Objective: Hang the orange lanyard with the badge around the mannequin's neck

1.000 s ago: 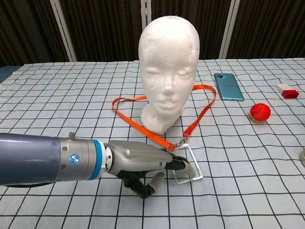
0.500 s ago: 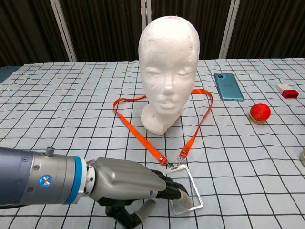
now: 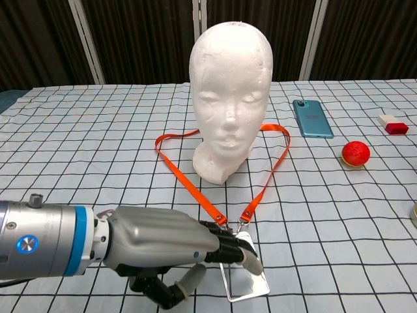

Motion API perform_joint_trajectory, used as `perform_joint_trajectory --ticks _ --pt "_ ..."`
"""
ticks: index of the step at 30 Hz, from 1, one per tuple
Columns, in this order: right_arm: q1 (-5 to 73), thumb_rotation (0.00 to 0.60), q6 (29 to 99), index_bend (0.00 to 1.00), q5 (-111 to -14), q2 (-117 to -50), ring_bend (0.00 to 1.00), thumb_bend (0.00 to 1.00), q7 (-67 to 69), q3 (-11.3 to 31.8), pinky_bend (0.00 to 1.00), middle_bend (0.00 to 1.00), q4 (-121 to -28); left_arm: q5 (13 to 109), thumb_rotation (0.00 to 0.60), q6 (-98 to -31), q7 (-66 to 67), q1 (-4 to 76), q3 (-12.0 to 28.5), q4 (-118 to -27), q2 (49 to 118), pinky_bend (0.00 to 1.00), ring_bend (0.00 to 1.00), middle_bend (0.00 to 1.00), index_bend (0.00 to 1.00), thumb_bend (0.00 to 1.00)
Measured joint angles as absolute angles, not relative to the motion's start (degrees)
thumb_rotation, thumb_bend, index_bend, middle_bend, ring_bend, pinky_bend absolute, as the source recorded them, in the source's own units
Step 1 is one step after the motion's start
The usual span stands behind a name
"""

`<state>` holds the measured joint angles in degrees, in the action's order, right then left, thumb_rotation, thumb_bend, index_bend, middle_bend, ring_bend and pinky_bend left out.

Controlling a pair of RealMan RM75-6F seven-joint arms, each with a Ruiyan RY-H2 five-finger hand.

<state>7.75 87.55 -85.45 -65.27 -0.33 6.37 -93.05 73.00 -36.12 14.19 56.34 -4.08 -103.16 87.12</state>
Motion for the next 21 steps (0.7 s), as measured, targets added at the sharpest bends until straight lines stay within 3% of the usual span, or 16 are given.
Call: perform_joint_trajectory --ticks 7,9,11,13,21 --pt "7.61 0.6 87.57 0.05 -85.78 -65.22 0.0 0.18 -0.29 6.39 0.0 0.0 -93.26 85.45 0.6 -44.78 10.54 53.36 -4.33 -101.41 85.24 0.0 0.0 0.0 0.01 0.98" --pt "7.6 0.6 87.6 0.05 -85.93 -65.22 0.0 0.18 -0.27 6.39 0.0 0.0 -93.34 89.85 0.6 -48.12 8.97 52.43 -5.08 -99.7 84.81 0.0 0.0 0.0 0.0 0.76" --pt "7.56 0.6 87.66 0.05 -86.14 -65.23 0.0 0.18 -0.3 6.34 0.0 0.0 -93.44 95.09 0.6 -52.67 6.27 51.22 -6.28 -97.12 84.1 0.0 0.0 0.0 0.0 0.27" --pt "7.53 0.6 87.69 0.05 -86.43 -65.28 0.0 0.18 -0.46 6.21 0.0 0.0 -93.56 99.38 0.6 -57.64 3.61 49.76 -7.55 -94.19 83.06 0.0 0.0 0.0 0.0 0.04" --pt "7.53 0.6 87.67 0.05 -87.66 -65.66 0.0 0.18 -1.75 5.68 0.0 0.0 -94.35 103.61 0.6 -73.07 -4.72 42.16 -11.03 -87.04 74.11 0.0 0.0 0.0 0.0 0.0"
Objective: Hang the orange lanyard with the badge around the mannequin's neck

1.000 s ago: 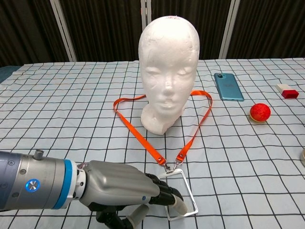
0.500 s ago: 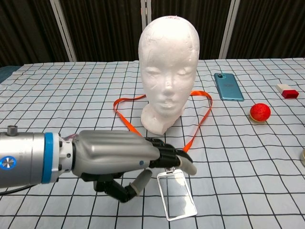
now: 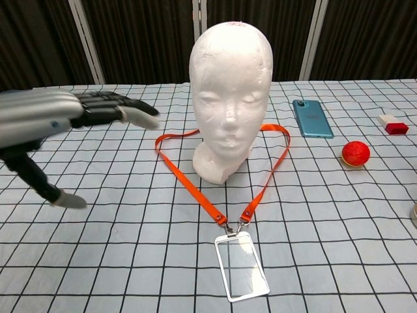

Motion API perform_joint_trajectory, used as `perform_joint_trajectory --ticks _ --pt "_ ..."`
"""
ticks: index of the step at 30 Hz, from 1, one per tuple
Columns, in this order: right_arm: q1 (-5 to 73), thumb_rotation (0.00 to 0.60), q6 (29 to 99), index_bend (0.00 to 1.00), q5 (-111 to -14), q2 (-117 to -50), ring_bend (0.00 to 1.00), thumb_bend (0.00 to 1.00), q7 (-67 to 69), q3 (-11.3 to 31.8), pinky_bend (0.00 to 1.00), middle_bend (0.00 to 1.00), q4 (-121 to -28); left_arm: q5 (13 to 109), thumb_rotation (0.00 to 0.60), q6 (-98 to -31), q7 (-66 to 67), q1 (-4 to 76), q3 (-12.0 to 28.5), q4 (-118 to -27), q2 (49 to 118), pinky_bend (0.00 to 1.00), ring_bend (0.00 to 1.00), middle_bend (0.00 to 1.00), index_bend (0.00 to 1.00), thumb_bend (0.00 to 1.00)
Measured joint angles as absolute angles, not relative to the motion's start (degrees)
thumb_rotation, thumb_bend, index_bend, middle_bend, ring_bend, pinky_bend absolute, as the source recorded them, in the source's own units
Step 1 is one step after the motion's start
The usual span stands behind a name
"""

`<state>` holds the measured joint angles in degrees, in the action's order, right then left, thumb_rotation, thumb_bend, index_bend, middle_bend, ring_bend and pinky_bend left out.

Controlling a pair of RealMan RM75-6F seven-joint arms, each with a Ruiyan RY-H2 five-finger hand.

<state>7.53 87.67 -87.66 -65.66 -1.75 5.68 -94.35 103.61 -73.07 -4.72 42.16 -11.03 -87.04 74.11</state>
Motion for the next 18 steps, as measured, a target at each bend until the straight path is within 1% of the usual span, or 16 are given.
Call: perform_joint_trajectory --ticks 2,4,6,13,18 --pt "7.5 0.6 87.8 0.05 -88.14 -65.7 0.0 0.18 -2.01 5.54 0.0 0.0 -94.8 102.99 0.6 -75.84 -5.98 39.87 -11.23 -86.64 71.27 0.0 0.0 0.0 0.0 0.0" --pt "7.45 0.6 87.96 0.05 -88.53 -65.73 0.0 0.18 -2.28 5.42 0.0 0.0 -95.22 101.26 0.6 -77.15 -6.58 38.02 -11.12 -86.63 69.22 0.0 0.0 0.0 0.0 0.0" --pt "7.42 0.6 88.03 0.05 -88.88 -65.75 0.0 0.18 -2.42 5.28 0.0 0.0 -95.52 98.72 0.6 -77.36 -6.68 36.91 -10.79 -86.98 68.02 0.0 0.0 0.0 0.0 0.0" --pt "7.26 0.6 88.21 0.05 -89.94 -65.66 0.0 0.18 -2.6 4.83 0.0 0.0 -96.18 83.48 0.6 -77.18 -3.85 30.92 -8.13 -92.28 63.13 0.0 0.0 0.0 0.0 0.0" --pt "7.08 0.6 88.53 0.05 -90.54 -65.38 0.0 0.18 -2.24 4.65 0.0 0.0 -96.47 78.13 0.6 -79.17 2.26 26.36 -6.65 -96.39 61.88 0.0 0.0 0.0 0.0 0.0"
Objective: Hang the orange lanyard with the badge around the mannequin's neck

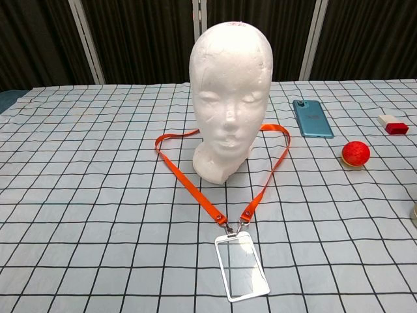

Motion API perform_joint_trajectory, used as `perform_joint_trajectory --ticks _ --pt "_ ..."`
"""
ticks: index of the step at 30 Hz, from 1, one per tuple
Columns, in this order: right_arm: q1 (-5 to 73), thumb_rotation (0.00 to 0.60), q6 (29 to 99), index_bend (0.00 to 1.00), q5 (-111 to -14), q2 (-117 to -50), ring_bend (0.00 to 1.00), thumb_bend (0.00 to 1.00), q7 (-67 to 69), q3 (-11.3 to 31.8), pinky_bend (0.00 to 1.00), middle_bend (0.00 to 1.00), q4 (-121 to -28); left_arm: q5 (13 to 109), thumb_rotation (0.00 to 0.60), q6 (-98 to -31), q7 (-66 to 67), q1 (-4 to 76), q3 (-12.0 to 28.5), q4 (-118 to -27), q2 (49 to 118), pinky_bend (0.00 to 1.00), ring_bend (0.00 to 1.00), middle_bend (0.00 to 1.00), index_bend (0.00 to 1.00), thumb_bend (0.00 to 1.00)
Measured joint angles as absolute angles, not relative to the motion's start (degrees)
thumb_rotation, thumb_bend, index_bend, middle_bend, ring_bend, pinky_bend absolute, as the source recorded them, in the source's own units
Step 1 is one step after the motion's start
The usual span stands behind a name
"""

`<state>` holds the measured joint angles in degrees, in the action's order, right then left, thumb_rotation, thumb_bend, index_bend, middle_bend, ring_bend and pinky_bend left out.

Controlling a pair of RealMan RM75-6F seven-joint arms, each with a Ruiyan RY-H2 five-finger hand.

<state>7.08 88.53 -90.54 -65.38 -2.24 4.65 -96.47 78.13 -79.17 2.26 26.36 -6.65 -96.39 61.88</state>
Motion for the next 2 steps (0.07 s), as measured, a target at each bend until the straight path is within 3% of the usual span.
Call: perform_joint_trajectory --ticks 2 --pt "7.0 0.6 88.61 0.05 -90.75 -65.18 0.0 0.18 -1.86 4.56 0.0 0.0 -96.54 77.45 0.6 -80.19 5.41 24.86 -6.41 -97.48 61.89 0.0 0.0 0.0 0.0 0.0"
